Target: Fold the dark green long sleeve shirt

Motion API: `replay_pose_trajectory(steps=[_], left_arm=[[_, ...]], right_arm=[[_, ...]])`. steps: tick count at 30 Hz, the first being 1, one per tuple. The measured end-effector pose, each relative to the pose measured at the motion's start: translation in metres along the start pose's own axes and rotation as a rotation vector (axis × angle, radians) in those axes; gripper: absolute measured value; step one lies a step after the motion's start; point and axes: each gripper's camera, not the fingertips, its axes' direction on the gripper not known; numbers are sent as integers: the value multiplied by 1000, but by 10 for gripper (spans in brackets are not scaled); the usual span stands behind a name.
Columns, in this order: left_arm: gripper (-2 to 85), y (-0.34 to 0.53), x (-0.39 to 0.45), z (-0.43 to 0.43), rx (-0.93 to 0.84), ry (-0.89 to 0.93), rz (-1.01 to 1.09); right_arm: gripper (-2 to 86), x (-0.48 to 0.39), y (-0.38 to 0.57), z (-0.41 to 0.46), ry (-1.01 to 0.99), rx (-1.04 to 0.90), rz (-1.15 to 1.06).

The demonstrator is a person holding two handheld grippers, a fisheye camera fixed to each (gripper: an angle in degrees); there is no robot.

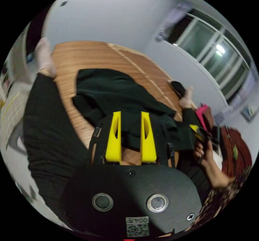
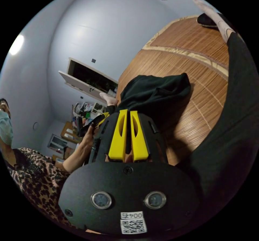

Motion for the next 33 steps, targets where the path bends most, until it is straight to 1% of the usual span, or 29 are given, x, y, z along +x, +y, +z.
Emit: replay_pose_trajectory(steps=[3,4,7,11,15,22,24,27,30,33], left_arm=[[148,-37,-33,0,51,-74,-153],[156,-51,-43,7,33,-98,-196],[177,-78,-52,26,-65,-183,-228],[187,-102,-35,36,-140,-232,-173],[184,-116,-34,36,-173,-124,-197],[181,-137,-6,11,-182,-10,-101],[175,-141,-2,6,-198,4,-100],[159,-148,5,7,-285,4,-120],[143,-154,14,0,-287,-21,-131],[124,-158,19,-12,-252,-11,-162]], right_arm=[[7,0,-2,-8,61,74,2],[7,3,-3,-10,72,101,13],[8,15,-7,-14,74,140,62],[13,23,-13,-15,64,163,88],[18,27,-21,-7,61,145,92],[27,30,-33,-1,47,141,111],[28,29,-36,1,51,136,115],[29,28,-41,5,56,123,118],[29,26,-47,10,64,105,127],[32,23,-52,16,81,78,137]])
